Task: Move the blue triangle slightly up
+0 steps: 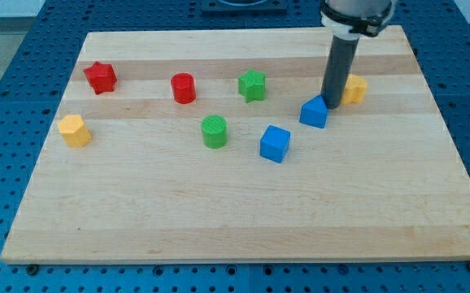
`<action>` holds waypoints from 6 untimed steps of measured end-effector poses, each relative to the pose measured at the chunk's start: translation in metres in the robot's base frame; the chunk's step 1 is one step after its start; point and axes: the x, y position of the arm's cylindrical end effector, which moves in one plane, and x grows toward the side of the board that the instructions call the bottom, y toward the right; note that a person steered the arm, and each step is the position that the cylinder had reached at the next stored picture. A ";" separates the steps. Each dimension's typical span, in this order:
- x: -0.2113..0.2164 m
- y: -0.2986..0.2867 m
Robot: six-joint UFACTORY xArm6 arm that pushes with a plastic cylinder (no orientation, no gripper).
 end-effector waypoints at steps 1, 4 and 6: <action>0.021 0.002; 0.082 -0.005; 0.018 -0.033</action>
